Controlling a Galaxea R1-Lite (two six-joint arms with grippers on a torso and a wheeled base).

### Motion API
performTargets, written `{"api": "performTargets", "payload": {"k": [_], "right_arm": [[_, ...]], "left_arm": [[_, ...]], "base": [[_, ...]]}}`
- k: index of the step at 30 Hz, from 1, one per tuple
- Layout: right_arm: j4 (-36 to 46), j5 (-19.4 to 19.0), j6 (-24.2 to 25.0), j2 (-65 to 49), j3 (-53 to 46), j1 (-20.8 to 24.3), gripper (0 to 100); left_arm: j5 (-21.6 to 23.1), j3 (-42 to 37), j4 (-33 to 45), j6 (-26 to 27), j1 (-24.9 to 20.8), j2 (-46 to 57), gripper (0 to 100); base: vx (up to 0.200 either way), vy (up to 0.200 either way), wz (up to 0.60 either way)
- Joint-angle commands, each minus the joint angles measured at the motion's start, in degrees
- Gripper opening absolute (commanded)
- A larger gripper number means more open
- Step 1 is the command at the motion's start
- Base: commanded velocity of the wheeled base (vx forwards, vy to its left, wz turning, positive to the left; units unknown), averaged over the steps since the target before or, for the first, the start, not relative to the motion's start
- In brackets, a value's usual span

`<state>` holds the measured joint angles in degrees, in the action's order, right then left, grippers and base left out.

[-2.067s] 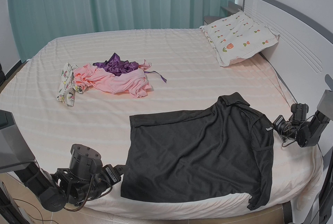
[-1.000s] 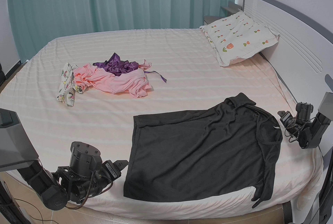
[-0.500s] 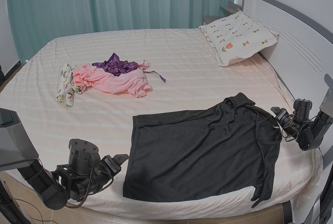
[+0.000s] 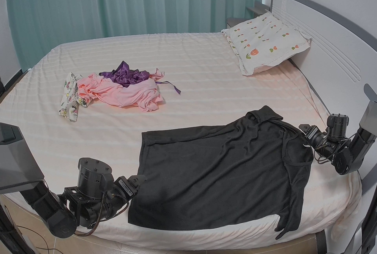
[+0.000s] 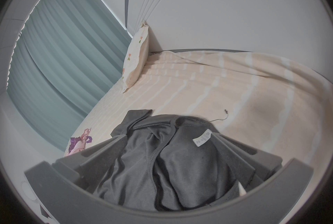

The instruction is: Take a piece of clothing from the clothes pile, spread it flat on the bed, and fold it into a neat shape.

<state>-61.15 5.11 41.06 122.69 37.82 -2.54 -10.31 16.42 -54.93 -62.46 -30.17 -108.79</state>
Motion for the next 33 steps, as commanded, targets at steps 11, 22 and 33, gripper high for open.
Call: {"api": "performTargets", "payload": {"k": [11, 22, 33], "right_arm": [[0.0, -0.1, 0.3, -1.6, -2.3, 4.2, 100], [-0.1, -0.1, 0.3, -1.8, -2.8, 4.6, 100], [-0.1, -0.1, 0.3, -1.8, -2.9, 4.7, 100]], "left_arm": [[-0.1, 0.2, -0.2, 0.2, 0.1, -0.3, 100], [-0.5, 8.4, 0.4, 4.1, 2.7, -0.5, 100], [-0.3, 27.9, 7.6, 6.9, 4.7, -13.4, 100]], "base": [[0.127, 0.0, 0.0], [0.036, 0.0, 0.0], [0.0, 0.0, 0.0]]}}
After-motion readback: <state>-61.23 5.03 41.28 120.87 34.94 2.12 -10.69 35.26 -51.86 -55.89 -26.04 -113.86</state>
